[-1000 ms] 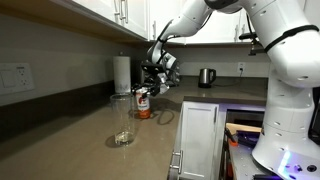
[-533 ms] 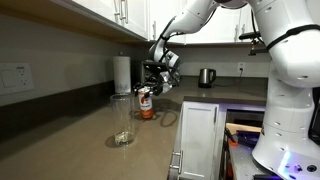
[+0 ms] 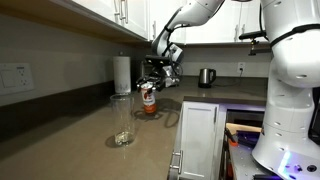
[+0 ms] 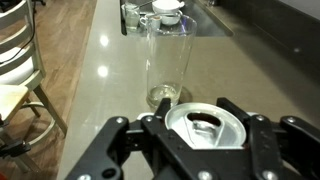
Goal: Pour the juice in the can into the glass.
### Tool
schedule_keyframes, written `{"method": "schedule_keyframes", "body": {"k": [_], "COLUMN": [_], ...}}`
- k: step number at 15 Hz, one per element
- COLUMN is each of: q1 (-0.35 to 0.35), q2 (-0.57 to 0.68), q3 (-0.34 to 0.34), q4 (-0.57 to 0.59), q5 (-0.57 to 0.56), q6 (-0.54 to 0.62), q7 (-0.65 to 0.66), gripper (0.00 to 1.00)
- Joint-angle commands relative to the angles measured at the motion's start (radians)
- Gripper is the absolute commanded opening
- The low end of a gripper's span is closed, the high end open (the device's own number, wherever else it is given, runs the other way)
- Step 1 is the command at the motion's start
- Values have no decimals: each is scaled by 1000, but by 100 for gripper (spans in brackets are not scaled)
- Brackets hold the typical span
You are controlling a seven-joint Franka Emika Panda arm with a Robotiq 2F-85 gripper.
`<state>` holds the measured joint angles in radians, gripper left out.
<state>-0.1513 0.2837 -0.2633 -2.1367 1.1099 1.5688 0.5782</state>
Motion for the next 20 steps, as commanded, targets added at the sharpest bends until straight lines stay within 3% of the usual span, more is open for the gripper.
{"method": "schedule_keyframes", "body": {"k": [1,12,13,20], "q1": [4,-2,-9,-7], "q2": [-99,-186,-141,-147], "q3": [3,43,44,50], "q4": [-47,-47,-26,-27], "q5": [-45,-81,-65,-65], "q6": [48,0,16,15], "q7": [60,75,48,48], "gripper": [27,27,52,52]}}
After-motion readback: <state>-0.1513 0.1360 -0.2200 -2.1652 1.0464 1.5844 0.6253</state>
